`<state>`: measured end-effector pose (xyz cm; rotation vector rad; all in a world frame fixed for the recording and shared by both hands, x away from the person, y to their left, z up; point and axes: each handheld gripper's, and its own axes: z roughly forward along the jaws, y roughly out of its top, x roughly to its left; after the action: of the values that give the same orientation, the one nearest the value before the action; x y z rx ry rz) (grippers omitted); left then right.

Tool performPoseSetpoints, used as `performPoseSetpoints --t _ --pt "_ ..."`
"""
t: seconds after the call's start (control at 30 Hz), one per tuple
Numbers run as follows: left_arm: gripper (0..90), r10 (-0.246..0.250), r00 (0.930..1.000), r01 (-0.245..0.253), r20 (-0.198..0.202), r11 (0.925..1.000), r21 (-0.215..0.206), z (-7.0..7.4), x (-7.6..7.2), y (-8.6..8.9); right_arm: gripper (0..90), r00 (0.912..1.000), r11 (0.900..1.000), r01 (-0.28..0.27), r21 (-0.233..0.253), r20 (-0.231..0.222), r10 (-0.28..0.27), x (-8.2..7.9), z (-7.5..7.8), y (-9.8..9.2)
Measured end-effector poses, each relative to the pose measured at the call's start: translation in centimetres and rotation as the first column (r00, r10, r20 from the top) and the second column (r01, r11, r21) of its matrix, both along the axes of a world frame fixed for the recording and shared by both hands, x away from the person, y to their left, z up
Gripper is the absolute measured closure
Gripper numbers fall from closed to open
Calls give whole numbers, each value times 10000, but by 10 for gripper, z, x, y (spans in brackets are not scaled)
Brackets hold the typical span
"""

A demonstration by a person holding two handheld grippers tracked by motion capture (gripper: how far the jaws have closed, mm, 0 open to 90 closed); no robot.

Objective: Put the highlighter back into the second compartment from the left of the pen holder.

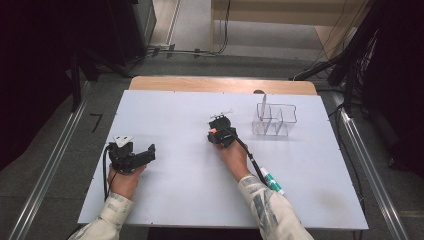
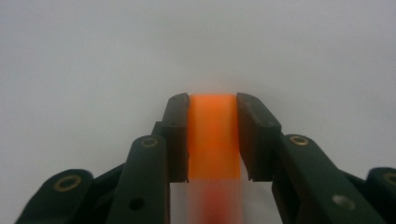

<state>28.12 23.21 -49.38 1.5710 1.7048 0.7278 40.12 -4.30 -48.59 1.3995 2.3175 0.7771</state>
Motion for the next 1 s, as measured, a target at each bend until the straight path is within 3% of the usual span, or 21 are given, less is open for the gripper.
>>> performPoseSetpoints --t 0.53,1.0 --pt "89 -7 10000 7 22 10000 -7 0 0 -1 653 9972 9960 -678 583 364 657 -20 18 -17" --pt "89 -28 10000 28 -29 10000 26 0 0 -1 654 9974 9899 -420 1357 641 335 -25 41 -54"
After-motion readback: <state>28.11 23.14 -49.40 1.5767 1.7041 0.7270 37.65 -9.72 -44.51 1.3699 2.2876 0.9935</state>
